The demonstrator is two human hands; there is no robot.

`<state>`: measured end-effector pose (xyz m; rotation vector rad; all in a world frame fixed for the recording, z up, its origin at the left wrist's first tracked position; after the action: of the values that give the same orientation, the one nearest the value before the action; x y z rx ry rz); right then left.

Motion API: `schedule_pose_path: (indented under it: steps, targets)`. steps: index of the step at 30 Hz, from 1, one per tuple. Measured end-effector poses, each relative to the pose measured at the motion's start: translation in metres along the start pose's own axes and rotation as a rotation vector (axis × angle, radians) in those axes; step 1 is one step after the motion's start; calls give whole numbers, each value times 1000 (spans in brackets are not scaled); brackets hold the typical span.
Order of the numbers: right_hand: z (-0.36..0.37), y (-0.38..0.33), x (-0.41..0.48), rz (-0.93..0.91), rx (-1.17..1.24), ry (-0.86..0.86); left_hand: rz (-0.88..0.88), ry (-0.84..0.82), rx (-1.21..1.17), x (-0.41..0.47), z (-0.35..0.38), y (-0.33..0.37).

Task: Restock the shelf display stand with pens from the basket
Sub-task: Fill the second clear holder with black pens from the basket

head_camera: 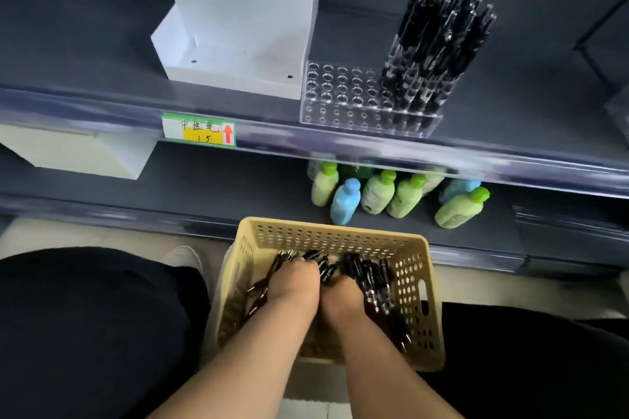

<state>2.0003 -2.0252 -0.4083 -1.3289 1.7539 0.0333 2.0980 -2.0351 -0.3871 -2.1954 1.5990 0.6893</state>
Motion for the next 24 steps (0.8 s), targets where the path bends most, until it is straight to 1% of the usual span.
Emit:
schedule_pose_path:
  steps: [2, 5, 8, 10, 13, 15, 17, 19, 22, 24]
  targets:
    - [2, 2, 8, 32, 22, -45, -25, -66, -1, 11, 7, 3]
    - [3, 2, 12, 22, 62, -174, -33, -139, -69, 13, 11, 3]
    - [1, 2, 6, 29, 225, -262, -10, -209, -188, 8, 13, -3]
    - [-6, -4, -3, 3, 338, -275, 8, -182, -305, 3, 7, -8]
    - [-21, -19, -15, -123, 433, -170, 4, -112, -498, -10, -10, -16]
    - [-31, -27, -22, -182, 523, -23, -17, -42, -616, -17, -21, -23]
    - [-38, -28, -32, -200, 618, 130, -41, 17, -711, -27, -28, -30]
    - [-42, -29, -46, -218, 691, 225, -50, 66, -760, -40, -32, -35]
    - [-47, -37, -74, -302, 604, 271, -4, 156, -849, -71, -43, -40]
    - [-60, -50, -95, -403, 520, 292, 30, 230, -917, -89, -60, -42]
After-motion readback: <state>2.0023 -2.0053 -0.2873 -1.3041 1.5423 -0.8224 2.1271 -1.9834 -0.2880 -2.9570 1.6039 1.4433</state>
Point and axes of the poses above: each hand's wrist, its own x-axis towards the middle knuckle, its own z-axis out of the palm, y = z × x, the point moved 6 cm from there along x, towards the middle knuckle, and after that the axes turned 8 degrees about -z, right-handed, at the moved point
